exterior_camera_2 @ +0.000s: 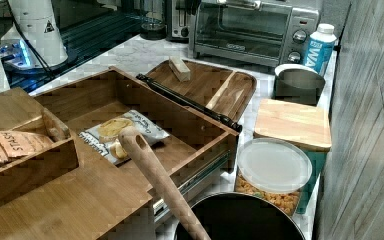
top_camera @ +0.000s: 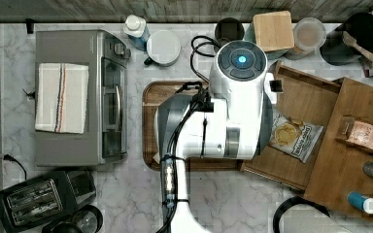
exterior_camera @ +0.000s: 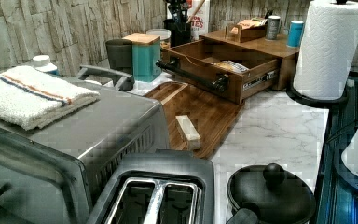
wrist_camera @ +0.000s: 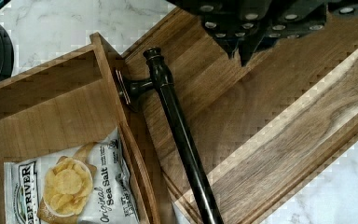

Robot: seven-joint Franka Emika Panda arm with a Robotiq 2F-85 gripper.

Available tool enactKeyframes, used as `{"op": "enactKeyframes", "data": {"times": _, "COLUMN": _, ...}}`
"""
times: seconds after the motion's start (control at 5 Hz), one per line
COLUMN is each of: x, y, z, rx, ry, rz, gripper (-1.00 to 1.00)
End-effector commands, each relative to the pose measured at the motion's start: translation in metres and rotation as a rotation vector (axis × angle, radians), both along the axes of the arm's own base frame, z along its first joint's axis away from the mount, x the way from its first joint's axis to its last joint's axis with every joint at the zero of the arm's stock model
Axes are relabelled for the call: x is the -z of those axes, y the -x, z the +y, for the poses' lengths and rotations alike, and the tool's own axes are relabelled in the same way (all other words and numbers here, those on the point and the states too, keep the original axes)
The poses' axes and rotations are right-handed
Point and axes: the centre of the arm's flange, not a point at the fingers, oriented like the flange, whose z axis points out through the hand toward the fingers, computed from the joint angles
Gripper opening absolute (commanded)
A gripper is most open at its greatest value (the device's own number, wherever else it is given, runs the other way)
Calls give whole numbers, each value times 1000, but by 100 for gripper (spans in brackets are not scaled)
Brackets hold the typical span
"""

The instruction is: Close the drawer.

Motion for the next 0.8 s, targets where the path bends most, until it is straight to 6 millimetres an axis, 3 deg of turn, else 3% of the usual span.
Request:
{"op": "enactKeyframes", "data": {"times": 0.2, "x": 12, "y": 2, "z": -16, "rx": -23, "ry": 27, "rz": 31, "gripper": -100}}
{"op": "enactKeyframes", "data": {"times": 0.4, "x": -21, "y": 2, "z": 3, "rx": -4, "ry": 0, "rz": -40, "gripper": -100}}
{"op": "enactKeyframes", "data": {"times": 0.6, "x": 9, "y": 3, "z": 0, "rx": 0, "ry": -1, "rz": 20, "gripper": -100}}
{"op": "enactKeyframes", "data": {"times": 0.8, "x": 9, "y": 3, "z": 0, "rx": 0, "ry": -1, "rz": 20, "gripper": -100}}
